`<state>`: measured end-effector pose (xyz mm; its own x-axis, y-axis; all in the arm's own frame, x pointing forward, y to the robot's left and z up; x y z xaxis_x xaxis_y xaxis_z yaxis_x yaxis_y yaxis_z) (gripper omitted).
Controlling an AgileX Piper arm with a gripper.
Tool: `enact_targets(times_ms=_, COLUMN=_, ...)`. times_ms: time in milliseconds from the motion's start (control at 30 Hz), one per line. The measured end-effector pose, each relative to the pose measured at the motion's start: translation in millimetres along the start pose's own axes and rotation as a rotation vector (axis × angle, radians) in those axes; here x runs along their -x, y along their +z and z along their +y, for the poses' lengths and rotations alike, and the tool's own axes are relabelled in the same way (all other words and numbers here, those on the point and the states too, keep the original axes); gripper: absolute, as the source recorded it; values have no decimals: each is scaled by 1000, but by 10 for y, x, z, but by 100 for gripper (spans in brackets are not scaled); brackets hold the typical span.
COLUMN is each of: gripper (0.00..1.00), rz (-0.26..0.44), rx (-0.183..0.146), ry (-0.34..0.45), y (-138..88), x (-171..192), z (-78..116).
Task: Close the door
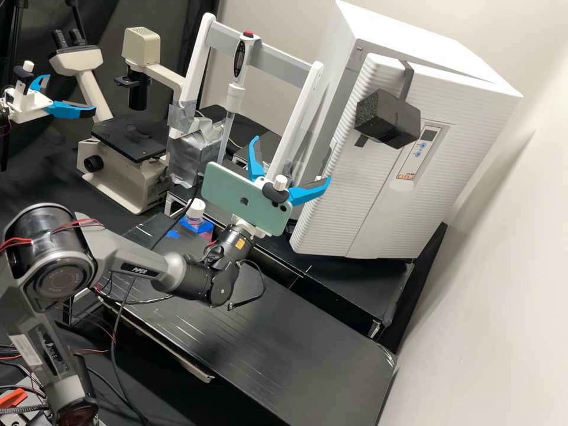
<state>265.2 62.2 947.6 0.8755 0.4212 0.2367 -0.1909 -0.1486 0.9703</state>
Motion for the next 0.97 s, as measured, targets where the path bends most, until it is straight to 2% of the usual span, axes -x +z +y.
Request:
enact_targets(times_ms=433, gripper=100, rz=20, rx=6, ry=-17, y=-52, x=-88, z=-9)
enact_targets(times_ms=667, gripper=100, rz=-1, rx=-10, ry=-34, y=-27, x=-114, z=-88)
enact_targets(times_ms=767, gripper=100, rz=-48, rx=14, ry=25, y=-32, x=-77, z=-150)
enact_targets(times_ms=800, gripper=100, rz=-55, rx=28, ry=44, y=-38, x=-63, z=-177)
enact_targets(times_ms=867, gripper=100, rz=-54, rx=35, ry=79, y=-48, x=-17, z=-221)
enact_targets(times_ms=967, gripper=100, rz=-60, rx=3, ry=80, y=-32, x=43, z=-274)
